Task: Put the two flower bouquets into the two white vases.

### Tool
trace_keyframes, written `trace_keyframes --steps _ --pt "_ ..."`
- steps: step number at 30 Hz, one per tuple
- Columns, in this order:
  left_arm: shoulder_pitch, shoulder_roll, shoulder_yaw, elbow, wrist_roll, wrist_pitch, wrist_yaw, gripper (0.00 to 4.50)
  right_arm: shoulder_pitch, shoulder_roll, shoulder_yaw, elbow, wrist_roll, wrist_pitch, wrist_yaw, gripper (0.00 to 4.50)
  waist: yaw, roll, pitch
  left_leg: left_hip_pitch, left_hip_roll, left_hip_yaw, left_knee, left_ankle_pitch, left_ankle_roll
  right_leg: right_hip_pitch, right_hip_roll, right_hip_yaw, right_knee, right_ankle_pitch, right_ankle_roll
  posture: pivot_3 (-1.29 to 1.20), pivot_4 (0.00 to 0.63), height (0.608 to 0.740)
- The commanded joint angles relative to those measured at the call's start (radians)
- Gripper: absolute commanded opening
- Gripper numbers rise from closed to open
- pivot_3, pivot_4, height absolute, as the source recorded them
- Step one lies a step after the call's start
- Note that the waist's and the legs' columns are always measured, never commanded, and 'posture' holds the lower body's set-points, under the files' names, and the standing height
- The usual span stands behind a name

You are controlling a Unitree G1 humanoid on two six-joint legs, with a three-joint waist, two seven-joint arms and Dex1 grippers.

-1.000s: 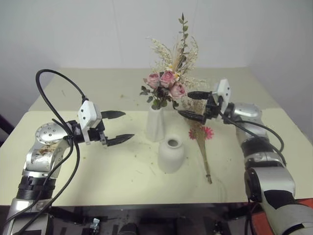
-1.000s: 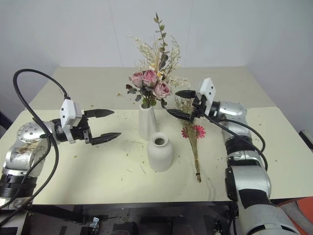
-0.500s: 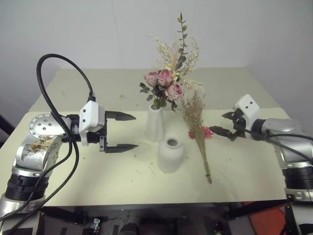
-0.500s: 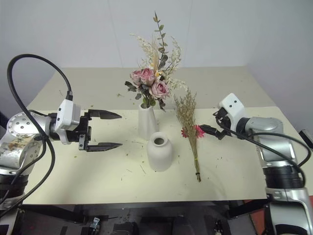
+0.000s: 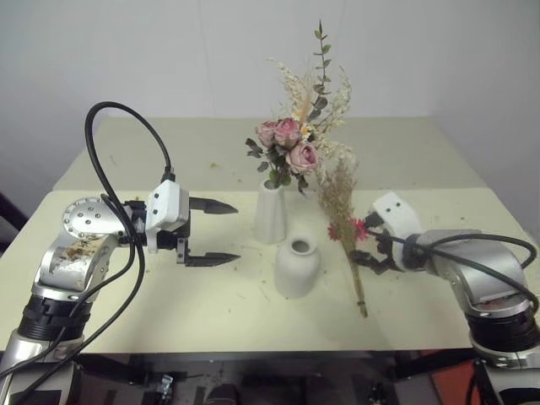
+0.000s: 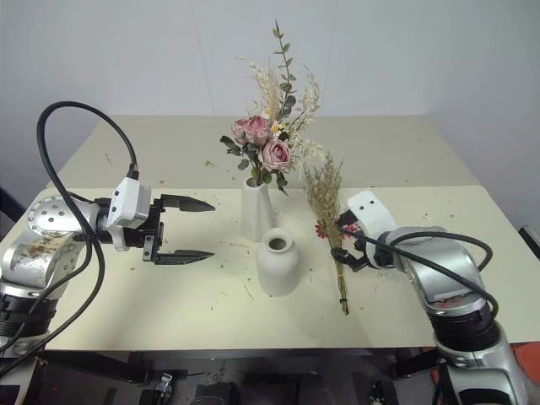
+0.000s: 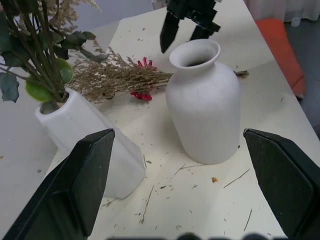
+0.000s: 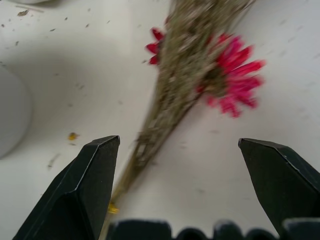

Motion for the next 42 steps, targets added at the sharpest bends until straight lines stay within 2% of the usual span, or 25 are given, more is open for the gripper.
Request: trace_keyframes --steps 1,4,7,17,19,23,27,30,32,34,36,37,42 --pt "-0.01 0.006 0.007 -0.014 0.003 -0.013 0.004 4.5 -0.014 0.025 -0.007 -0.041 0.012 0.037 -0.051 4.46 0.001 0.0 0.0 0.0 0.0 0.0 0.0 0.0 0.0 0.0 0.0 0.0 0.0 0.0 0.0 0.0 0.15 0.74" --pt "-0.001 0.004 0.009 -0.027 0.002 -0.007 0.015 4.5 -0.006 0.051 0.017 -0.003 0.012 0.024 -0.076 4.46 0.0 0.0 0.0 0.0 0.0 0.0 0.0 0.0 0.0 0.0 0.0 0.0 0.0 0.0 0.0 0.0 0.15 0.74" --pt "0.006 0.005 0.013 -0.04 -0.003 0.003 0.027 4.5 0.002 0.047 0.024 0.035 0.014 0.007 -0.09 3.56 -0.001 0.0 0.0 0.0 0.0 0.0 0.0 0.0 0.0 0.0 0.0 0.0 0.0 0.0 0.0 0.0 0.15 0.74" --pt "0.027 0.012 0.024 -0.055 -0.008 0.007 0.048 4.5 0.022 0.015 0.044 0.059 0.027 0.0 -0.123 0.02 -0.003 0.0 0.0 0.0 0.0 0.0 0.0 0.0 0.0 0.0 0.0 0.0 0.0 0.0 0.0 0.0 0.15 0.74" --pt "0.029 0.012 0.023 -0.056 -0.009 0.007 0.05 4.5 0.023 0.02 0.039 0.065 0.011 0.002 -0.15 0.02 -0.002 0.0 0.0 0.0 0.0 0.0 0.0 0.0 0.0 0.0 0.0 0.0 0.0 0.0 0.0 0.0 0.15 0.74" --pt "0.03 0.011 0.024 -0.054 -0.01 0.008 0.054 4.5 0.014 0.084 -0.07 0.111 -0.038 -0.046 -0.242 0.02 -0.003 0.0 0.0 0.001 0.0 0.0 0.0 0.0 0.0 0.0 0.0 0.0 0.0 0.0 0.0 0.0 0.15 0.74" --pt "0.018 0.007 0.02 -0.045 -0.01 0.005 0.054 4.5 -0.044 0.205 -0.296 0.23 -0.172 -0.335 -0.531 0.02 -0.003 0.0 0.0 0.0 0.0 0.0 0.0 0.0 0.0 0.0 0.0 0.0 0.0 0.0 0.0 0.0 0.15 0.74" --pt "0.002 -0.002 0.009 -0.033 -0.006 -0.001 0.052 4.5 -0.06 0.216 -0.376 0.313 -0.233 -0.713 -0.699 0.02 0.001 0.0 0.0 -0.001 0.0 0.0 0.0 0.0 0.0 -0.001 0.0 0.0 0.0 0.0 0.0 0.0 0.15 0.74" --pt "-0.012 -0.013 0.002 -0.029 -0.006 -0.001 0.054 4.5 -0.081 0.233 -0.438 0.338 -0.221 -0.959 -0.763 0.02 0.001 0.0 0.0 -0.002 0.0 0.0 -0.001 0.0 0.0 -0.002 0.0 0.0 -0.001 0.001 -0.001 0.0 0.15 0.74" --pt "-0.02 -0.019 0.002 -0.024 -0.009 -0.001 0.051 4.5 -0.132 0.316 -0.579 0.266 -0.018 -1.047 -0.715 0.02 -0.004 0.0 0.0 -0.003 0.0 0.0 -0.001 0.0 0.0 -0.002 0.0 0.0 -0.001 0.001 -0.001 0.0 0.15 0.74" --pt "-0.02 -0.019 0.004 -0.017 -0.007 -0.004 0.045 4.5 -0.128 0.377 -0.66 0.157 0.228 -1.076 -0.567 0.02 -0.01 0.0 0.0 -0.002 0.0 0.0 -0.001 0.0 0.0 -0.002 0.0 0.0 0.0 0.002 -0.003 0.0 0.15 0.74" --pt "-0.02 -0.018 0.004 -0.012 -0.005 -0.007 0.042 4.5 -0.117 0.389 -0.675 0.118 0.327 -1.059 -0.512 0.02 -0.011 0.0 0.0 -0.001 0.001 0.0 -0.001 0.0 0.0 -0.001 0.001 0.0 0.0 0.004 -0.005 0.0 0.15 0.74" --pt "-0.023 -0.016 0.006 0.006 0.0 -0.015 0.035 4.5 -0.012 0.422 -0.62 -0.056 0.627 -1.024 -0.357 0.02 -0.009 0.0 0.0 0.002 0.001 0.0 -0.002 0.0 0.0 0.001 0.001 0.0 0.001 0.002 -0.004 0.0 0.15 0.74"
